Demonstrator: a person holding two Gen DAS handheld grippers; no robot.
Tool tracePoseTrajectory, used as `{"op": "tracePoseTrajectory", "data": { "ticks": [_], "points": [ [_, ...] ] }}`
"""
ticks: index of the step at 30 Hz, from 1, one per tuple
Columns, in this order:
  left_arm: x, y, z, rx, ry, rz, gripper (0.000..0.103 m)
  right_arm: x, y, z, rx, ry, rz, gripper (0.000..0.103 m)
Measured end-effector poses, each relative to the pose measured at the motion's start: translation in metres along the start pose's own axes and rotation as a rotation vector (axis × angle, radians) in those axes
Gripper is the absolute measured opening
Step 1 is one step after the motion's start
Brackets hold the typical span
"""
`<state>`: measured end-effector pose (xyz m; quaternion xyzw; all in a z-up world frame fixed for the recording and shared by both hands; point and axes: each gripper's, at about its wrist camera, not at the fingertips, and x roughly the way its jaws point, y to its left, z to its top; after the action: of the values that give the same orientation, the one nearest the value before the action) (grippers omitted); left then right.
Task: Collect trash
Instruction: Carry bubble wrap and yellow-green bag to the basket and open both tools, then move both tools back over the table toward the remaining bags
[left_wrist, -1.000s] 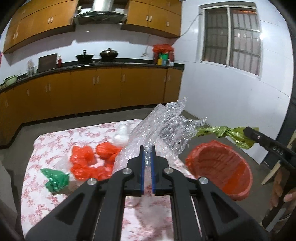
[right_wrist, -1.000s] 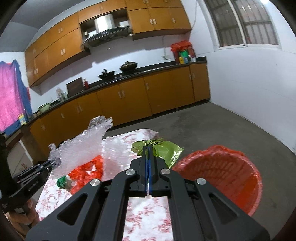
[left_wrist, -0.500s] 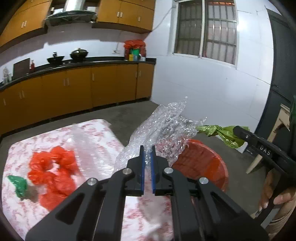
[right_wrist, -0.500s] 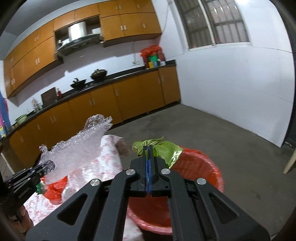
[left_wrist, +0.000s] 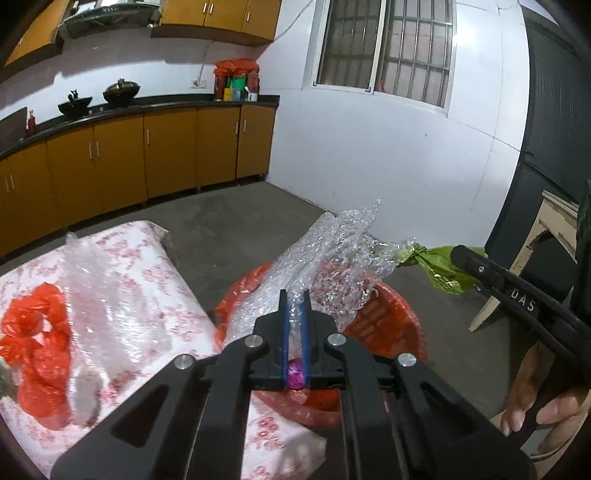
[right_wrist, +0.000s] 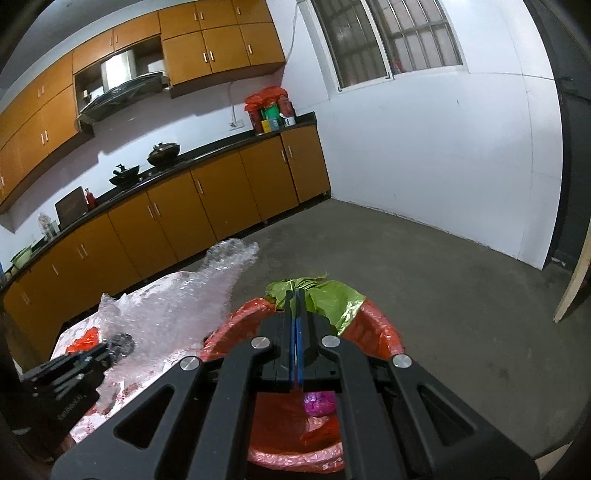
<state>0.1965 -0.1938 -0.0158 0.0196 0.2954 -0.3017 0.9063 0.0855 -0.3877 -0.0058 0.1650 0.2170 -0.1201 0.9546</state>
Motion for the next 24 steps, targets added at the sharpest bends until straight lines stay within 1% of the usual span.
{"op": "tracePoseTrajectory", "data": {
  "ticks": [4,8,9,10,11,12,13,16,19,22,24],
  "points": [
    [0.018,-0.009,-0.002,0.012,0.027,-0.015,0.007,0.011,0.002,0.001,-0.005,0.011,0.005,0.001],
    [0.032,-0.011,-0.007,0.02,0.054,-0.018,0.009,0.021,-0.002,0.0,-0.003,0.041,0.024,0.002],
    [0.035,-0.011,-0.008,0.019,0.059,-0.017,0.012,0.024,-0.002,-0.002,-0.004,0.054,0.025,0.005],
    [0.037,-0.009,-0.01,0.019,0.065,-0.015,0.015,0.026,-0.004,-0.004,-0.003,0.062,0.025,0.017],
    [0.04,-0.007,-0.012,0.016,0.07,-0.007,0.022,0.026,-0.004,-0.006,-0.001,0.066,0.023,0.027],
    [0.04,-0.006,-0.012,0.014,0.072,-0.002,0.026,0.027,-0.006,-0.008,0.003,0.065,0.022,0.046],
    [0.041,-0.003,-0.014,0.012,0.074,0.006,0.026,0.026,-0.007,-0.01,0.007,0.061,0.021,0.05],
    [0.04,0.008,-0.017,-0.006,0.08,0.031,0.028,0.025,-0.011,-0.014,0.008,0.07,0.008,0.05],
    [0.035,0.019,-0.018,-0.02,0.073,0.065,0.033,0.023,-0.015,-0.015,0.009,0.072,-0.002,0.05],
    [0.026,0.032,-0.02,-0.034,0.056,0.111,0.04,0.021,-0.015,-0.014,-0.008,0.067,-0.011,0.05],
    [0.02,0.037,-0.02,-0.04,0.045,0.138,0.047,0.019,-0.009,-0.014,-0.026,0.064,-0.009,0.05]
  ]
}}
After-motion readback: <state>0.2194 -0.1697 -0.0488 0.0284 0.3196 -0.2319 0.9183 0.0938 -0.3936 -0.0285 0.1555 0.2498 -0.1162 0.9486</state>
